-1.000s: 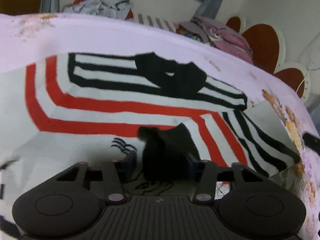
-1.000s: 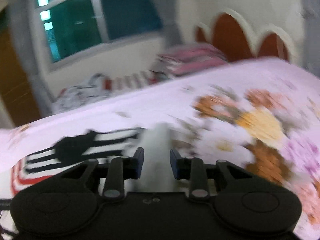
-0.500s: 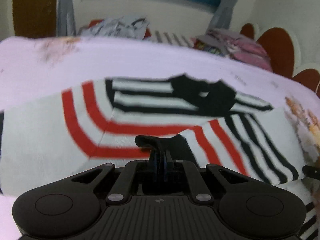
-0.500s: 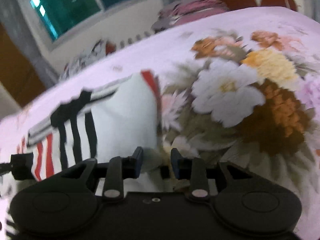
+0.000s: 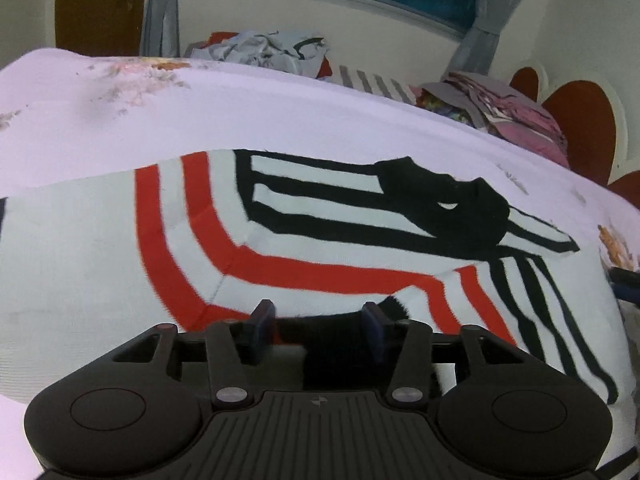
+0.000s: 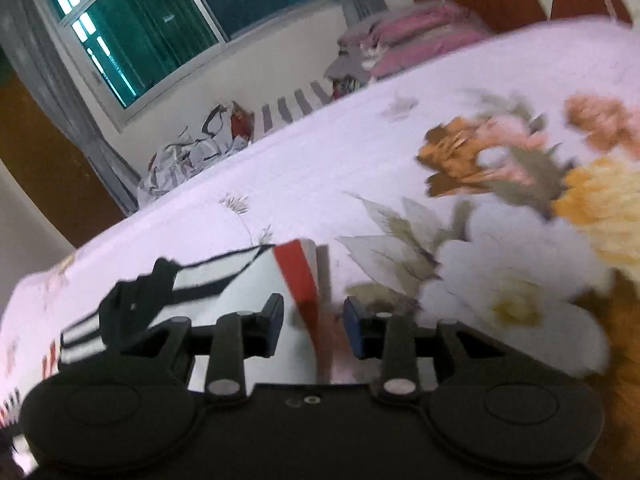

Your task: Fold small clothes

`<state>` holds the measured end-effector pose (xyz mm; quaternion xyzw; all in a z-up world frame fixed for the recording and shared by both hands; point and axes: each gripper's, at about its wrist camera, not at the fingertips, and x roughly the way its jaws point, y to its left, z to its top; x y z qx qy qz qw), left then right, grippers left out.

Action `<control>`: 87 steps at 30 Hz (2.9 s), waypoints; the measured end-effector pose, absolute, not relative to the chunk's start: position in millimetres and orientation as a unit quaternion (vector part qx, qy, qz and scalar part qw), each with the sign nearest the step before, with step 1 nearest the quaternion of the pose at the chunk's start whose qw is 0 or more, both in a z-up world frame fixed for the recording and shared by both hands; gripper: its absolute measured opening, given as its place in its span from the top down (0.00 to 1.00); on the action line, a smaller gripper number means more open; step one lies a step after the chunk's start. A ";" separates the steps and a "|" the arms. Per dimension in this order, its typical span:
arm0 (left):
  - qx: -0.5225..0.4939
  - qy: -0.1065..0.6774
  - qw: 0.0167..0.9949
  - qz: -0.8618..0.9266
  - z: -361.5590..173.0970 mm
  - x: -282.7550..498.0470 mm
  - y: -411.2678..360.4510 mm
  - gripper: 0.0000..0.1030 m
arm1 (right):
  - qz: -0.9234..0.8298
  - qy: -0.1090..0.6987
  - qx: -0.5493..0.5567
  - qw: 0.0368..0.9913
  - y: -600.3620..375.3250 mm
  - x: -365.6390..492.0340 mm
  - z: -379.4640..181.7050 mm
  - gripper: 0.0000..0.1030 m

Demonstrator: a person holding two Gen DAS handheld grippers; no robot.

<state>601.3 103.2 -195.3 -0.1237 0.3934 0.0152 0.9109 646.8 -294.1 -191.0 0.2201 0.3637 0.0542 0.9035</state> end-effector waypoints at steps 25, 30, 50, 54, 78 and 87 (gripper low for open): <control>-0.003 0.355 0.932 -0.070 -175.3 621.6 -33.2 0.36 | 0.196 0.355 -0.026 0.914 -178.5 635.0 -189.1 0.74; 0.025 0.377 0.926 -0.015 -194.4 627.4 0.6 0.35 | 0.067 0.368 -0.005 0.927 -243.0 673.6 -188.7 0.82; 0.059 0.389 0.919 -0.034 -181.7 562.3 -21.9 0.33 | 0.082 0.396 -0.087 0.910 -214.2 558.3 -180.8 0.72; 0.060 0.372 0.926 -0.027 -174.6 550.1 -16.1 0.33 | 0.091 0.380 -0.064 0.918 -213.9 540.1 -167.2 0.74; -0.069 0.331 0.940 0.053 -190.6 572.3 81.6 0.95 | 0.053 0.382 0.028 0.922 -240.7 517.7 -152.4 0.71; -0.015 0.356 0.931 0.073 -193.4 552.2 126.2 0.23 | -0.044 0.408 0.039 0.911 -221.9 496.8 -162.6 0.68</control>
